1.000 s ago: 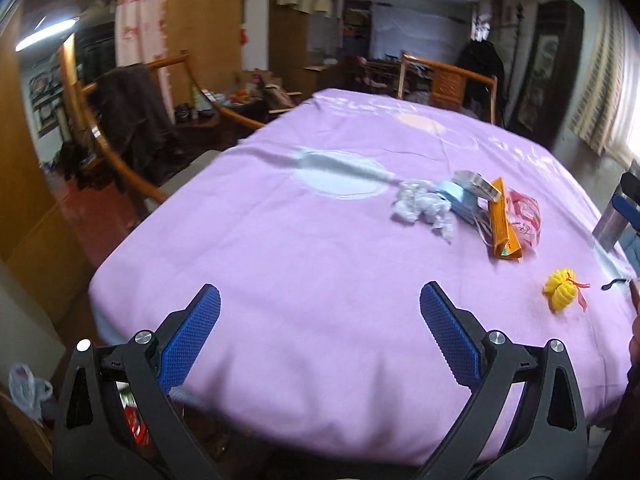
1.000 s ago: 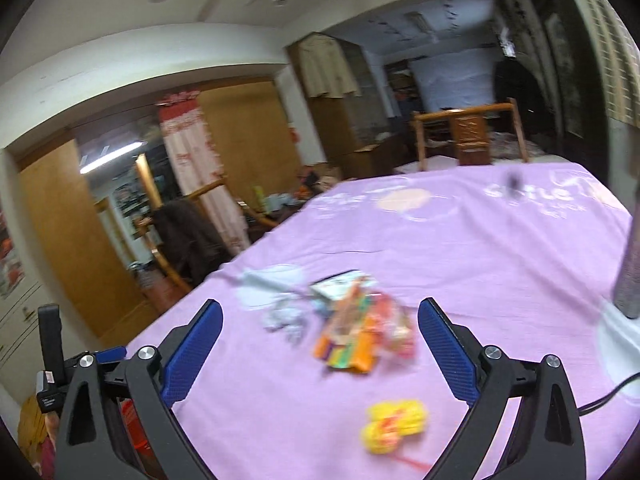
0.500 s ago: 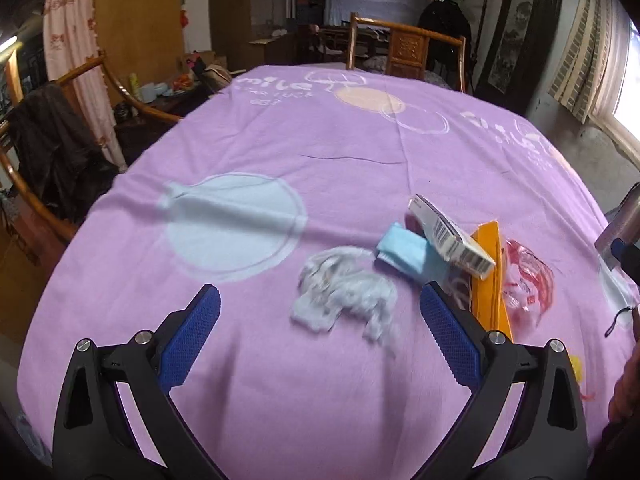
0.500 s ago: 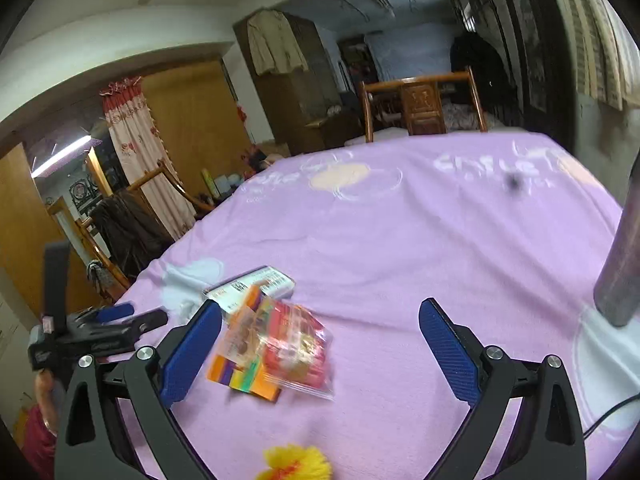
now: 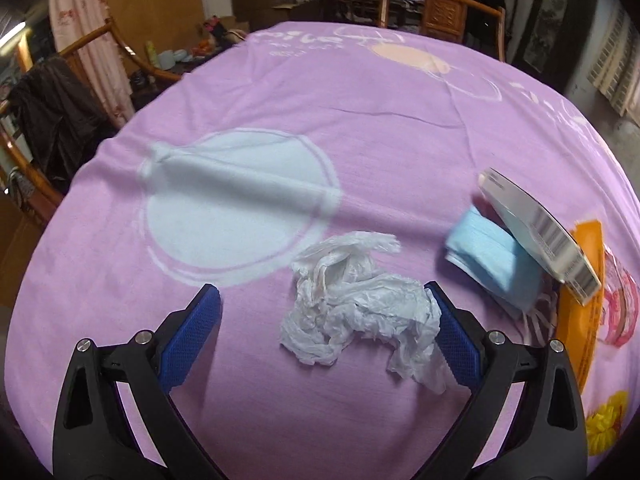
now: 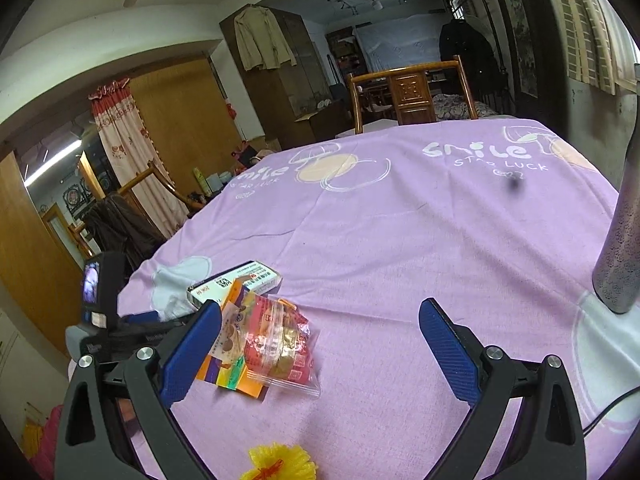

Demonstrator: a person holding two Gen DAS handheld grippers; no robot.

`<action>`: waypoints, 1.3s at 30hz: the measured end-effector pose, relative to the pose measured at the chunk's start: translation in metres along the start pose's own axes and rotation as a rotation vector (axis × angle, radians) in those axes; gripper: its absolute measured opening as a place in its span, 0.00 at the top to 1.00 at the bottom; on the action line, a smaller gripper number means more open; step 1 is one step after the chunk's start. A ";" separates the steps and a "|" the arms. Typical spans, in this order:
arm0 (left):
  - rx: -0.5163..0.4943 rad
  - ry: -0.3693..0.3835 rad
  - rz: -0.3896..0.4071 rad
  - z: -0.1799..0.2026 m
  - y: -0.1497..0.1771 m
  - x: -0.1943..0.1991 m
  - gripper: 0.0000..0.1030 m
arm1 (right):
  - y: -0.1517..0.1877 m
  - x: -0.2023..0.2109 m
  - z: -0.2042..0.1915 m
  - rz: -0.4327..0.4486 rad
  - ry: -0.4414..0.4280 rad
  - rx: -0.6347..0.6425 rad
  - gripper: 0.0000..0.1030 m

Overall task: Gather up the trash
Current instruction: 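Grasp the white crumpled tissue with the left gripper while the right gripper returns to the table, then grasp the clear red-printed snack wrapper with the right gripper while the left lifts the tissue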

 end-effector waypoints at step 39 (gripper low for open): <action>0.056 0.182 0.123 -0.004 -0.009 0.035 0.62 | 0.002 -0.009 -0.041 0.059 -0.110 0.051 0.64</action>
Point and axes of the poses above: each gripper's, at about its wrist camera, not at the fingertips, and x roughly against the way its jaws point, z to its right, y to its underside, the point moved 2 cm from there along -x, roughly the way its jaws point, and after that the axes turned 6 degrees about z, right-handed, at the moved point
